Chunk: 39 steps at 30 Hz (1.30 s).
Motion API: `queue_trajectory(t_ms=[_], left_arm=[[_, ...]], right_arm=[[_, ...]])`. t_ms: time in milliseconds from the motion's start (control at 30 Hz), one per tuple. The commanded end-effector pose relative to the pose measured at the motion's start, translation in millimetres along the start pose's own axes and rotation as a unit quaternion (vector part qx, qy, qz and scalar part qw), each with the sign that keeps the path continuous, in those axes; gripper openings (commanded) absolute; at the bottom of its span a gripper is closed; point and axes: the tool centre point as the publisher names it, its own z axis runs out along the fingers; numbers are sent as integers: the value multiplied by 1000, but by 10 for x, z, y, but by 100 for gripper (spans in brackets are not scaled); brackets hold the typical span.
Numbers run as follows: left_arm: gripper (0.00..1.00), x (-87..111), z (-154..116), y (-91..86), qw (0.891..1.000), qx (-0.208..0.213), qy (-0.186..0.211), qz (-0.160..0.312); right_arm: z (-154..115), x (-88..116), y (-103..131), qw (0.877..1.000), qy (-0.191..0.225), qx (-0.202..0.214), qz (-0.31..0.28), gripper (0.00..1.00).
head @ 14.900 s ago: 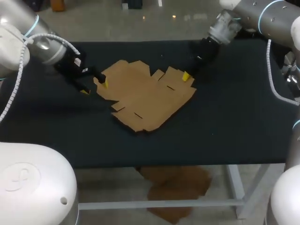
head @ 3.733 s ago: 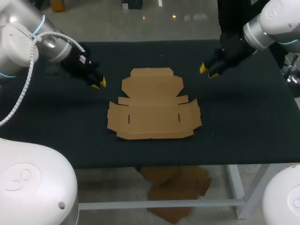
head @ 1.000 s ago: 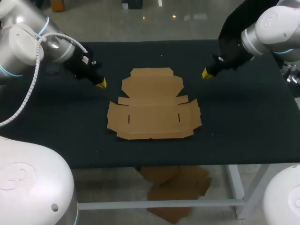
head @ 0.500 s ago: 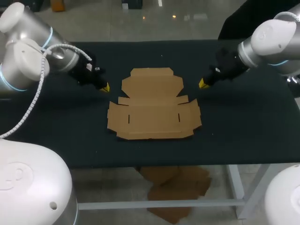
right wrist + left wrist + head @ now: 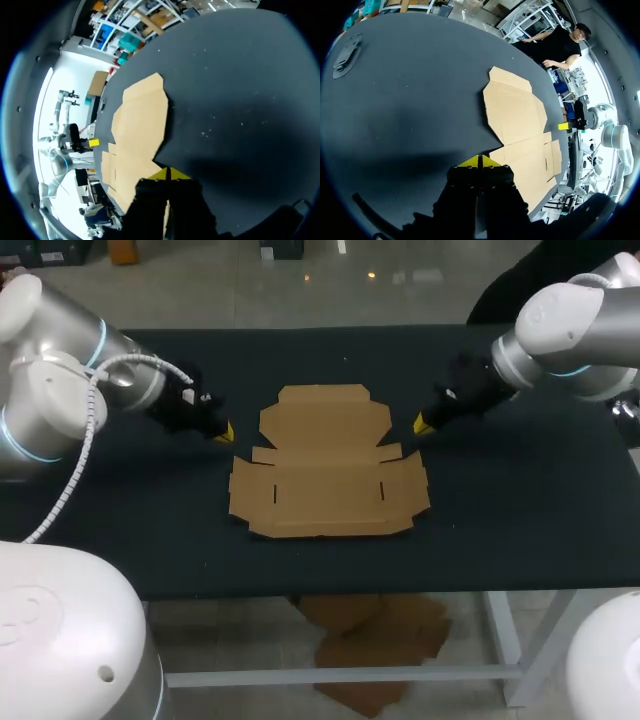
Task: Assemble the packaging by folding the flat box into shape, placing the metal phone stand inside, and closing the box properly
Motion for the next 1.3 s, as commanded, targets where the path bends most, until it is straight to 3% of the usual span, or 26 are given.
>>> queue_trajectory(t_ms=[33, 500, 867, 1300], left_arm=[[0, -41, 38, -12, 1000, 4, 9, -6], [0, -57, 45, -21, 1000, 9, 12, -12], [0, -58, 175, 6, 997, -74, 28, 19], [0, -91, 295, 39, 993, -110, 45, 25]], right_arm=[[140, -48, 60, 1000, 9, 8, 15, 0], [228, -69, 58, 1000, 8, 9, 29, 0], [348, -150, 82, 999, 18, 12, 34, 0], [429, -125, -5, 999, 34, 19, 26, 0]])
